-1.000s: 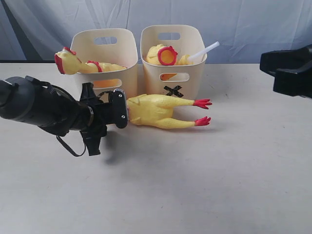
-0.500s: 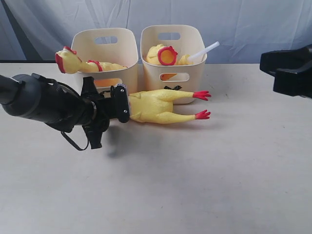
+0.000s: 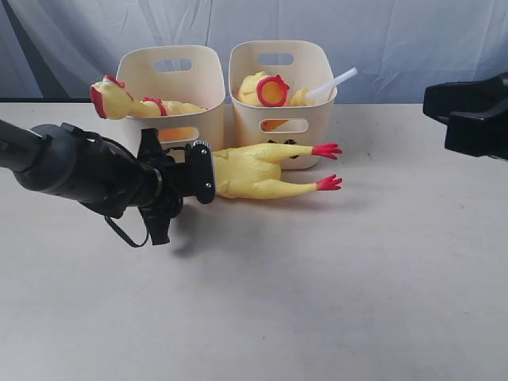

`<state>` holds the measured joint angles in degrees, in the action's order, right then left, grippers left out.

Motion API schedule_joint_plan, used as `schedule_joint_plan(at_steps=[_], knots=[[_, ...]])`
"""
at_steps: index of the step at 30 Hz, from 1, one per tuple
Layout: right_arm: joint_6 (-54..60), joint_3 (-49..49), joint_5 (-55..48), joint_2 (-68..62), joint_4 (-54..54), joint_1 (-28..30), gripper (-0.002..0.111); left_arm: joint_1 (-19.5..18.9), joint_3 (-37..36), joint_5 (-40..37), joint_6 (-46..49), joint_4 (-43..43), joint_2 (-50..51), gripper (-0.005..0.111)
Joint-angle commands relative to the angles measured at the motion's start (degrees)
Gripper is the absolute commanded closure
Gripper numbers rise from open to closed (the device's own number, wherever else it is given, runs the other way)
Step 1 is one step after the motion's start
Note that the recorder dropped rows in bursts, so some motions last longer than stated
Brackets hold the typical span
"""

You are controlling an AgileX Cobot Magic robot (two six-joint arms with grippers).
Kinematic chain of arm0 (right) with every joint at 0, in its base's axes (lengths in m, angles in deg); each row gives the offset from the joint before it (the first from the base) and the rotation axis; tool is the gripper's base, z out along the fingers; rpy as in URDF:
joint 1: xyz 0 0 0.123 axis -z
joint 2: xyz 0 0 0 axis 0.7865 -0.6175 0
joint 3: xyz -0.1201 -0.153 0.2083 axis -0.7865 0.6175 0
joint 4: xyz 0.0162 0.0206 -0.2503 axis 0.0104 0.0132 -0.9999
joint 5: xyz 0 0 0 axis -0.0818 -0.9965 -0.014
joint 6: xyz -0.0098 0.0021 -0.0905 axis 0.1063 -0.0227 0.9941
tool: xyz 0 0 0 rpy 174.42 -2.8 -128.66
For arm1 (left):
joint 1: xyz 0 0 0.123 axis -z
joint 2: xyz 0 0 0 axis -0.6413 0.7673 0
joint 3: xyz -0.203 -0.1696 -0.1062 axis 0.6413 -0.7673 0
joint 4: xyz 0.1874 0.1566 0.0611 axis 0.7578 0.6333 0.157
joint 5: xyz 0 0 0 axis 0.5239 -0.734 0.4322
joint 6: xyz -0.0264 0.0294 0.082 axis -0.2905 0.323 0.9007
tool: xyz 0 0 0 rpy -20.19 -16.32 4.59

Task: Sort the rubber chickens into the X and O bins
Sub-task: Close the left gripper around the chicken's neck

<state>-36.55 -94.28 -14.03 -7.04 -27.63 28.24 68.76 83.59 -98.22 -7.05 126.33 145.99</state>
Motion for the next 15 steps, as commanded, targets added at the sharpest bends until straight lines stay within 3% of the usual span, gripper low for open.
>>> schedule_joint_plan(at_steps=[1,11,15], knots=[[0.1,0.3,0.3,0.2,0.1,0.1,0.109,0.3,-0.2,0.4,-0.5,-0.4,1.7,0.065],[0.1,0.3,0.3,0.2,0.1,0.1,0.109,0.5,-0.2,0.4,-0.5,-0.4,1.6,0.106],[0.1,0.3,0.3,0.2,0.1,0.1,0.109,1.4,-0.3,1.6,-0.5,-0.4,1.2,0.107]])
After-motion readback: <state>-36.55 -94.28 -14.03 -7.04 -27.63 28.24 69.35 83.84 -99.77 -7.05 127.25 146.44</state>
